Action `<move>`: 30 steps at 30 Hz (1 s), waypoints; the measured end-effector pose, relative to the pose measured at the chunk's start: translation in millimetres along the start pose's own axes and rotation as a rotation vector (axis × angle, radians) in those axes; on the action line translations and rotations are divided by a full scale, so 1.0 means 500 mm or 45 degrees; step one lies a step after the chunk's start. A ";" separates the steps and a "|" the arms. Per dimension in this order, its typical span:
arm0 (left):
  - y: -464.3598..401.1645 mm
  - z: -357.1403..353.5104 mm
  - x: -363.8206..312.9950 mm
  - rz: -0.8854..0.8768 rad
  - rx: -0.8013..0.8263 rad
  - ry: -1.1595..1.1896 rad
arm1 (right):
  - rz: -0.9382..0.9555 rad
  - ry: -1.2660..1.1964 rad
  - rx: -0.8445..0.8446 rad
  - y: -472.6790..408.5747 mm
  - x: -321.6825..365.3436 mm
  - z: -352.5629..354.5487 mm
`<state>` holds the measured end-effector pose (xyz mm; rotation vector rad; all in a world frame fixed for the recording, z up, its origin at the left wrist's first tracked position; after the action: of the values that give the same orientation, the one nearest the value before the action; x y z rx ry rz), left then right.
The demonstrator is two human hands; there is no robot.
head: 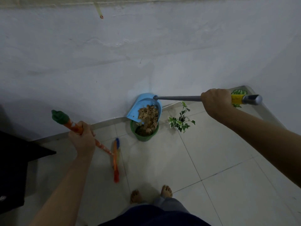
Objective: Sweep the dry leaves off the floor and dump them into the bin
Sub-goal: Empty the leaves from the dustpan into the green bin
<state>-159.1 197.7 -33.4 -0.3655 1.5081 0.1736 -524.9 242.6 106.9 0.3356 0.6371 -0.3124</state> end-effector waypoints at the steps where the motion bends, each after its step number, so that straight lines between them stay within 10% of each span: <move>1: 0.002 -0.001 -0.001 -0.002 0.006 0.004 | -0.006 -0.006 0.000 -0.001 -0.002 -0.004; 30: 0.020 -0.007 -0.003 0.033 0.004 -0.023 | -0.077 -0.120 -0.129 0.045 -0.024 -0.071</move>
<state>-165.6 206.0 -33.1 -0.3414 1.4953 0.1949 -544.1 278.9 92.3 0.2039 0.5685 -0.3505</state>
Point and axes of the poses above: each hand's wrist, its own y-axis away from the middle knuckle, its own z-axis out of the back of the hand, x = y × z, the point moved 1 cm from there along -y, towards the middle knuckle, and after that the axes turned 1 degree about x, right-handed, at the moved point
